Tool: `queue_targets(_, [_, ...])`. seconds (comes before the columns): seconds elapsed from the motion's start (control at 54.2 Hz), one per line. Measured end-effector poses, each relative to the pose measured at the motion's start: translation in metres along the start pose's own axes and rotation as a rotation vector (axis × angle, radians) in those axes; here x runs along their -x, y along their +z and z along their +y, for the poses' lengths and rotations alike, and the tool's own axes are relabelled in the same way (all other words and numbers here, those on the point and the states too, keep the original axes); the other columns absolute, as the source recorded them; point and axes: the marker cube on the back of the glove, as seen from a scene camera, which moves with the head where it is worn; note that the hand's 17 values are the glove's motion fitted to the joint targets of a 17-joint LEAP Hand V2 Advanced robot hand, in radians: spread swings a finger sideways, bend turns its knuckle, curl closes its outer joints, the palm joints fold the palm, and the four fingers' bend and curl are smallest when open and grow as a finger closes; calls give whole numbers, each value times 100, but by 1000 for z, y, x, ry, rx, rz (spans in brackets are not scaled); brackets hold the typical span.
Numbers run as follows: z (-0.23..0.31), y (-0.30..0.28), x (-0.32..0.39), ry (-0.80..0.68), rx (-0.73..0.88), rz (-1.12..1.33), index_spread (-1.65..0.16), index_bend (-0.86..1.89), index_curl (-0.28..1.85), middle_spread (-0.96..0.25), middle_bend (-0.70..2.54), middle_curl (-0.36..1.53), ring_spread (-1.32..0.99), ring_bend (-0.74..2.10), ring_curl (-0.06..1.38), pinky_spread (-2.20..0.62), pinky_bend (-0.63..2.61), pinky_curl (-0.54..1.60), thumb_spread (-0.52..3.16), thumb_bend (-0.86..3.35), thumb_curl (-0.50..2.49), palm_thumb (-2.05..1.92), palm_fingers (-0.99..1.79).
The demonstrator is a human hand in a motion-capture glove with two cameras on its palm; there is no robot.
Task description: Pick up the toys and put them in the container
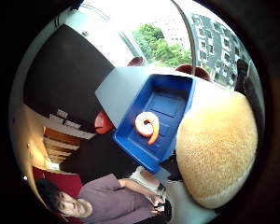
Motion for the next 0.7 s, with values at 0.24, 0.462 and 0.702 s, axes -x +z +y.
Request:
queue_targets(0.24, [-75, 24, 109, -37, 38, -37, -37, 77, 75, -22, 120, 77, -34, 142, 71, -32, 120, 59, 51, 3, 88, 59, 95])
queue_targets(0.462, [-111, 40, 171, 52, 67, -72, -38, 74, 85, -21, 120, 80, -33, 145, 70, -31, 120, 60, 49, 0, 94, 60, 90])
queue_targets(0.702, [-98, 61, 175, -142, 412, -146, -35, 43, 87, -25, 91, 72, -29, 140, 67, -27, 120, 59, 67, -4, 94, 52, 26])
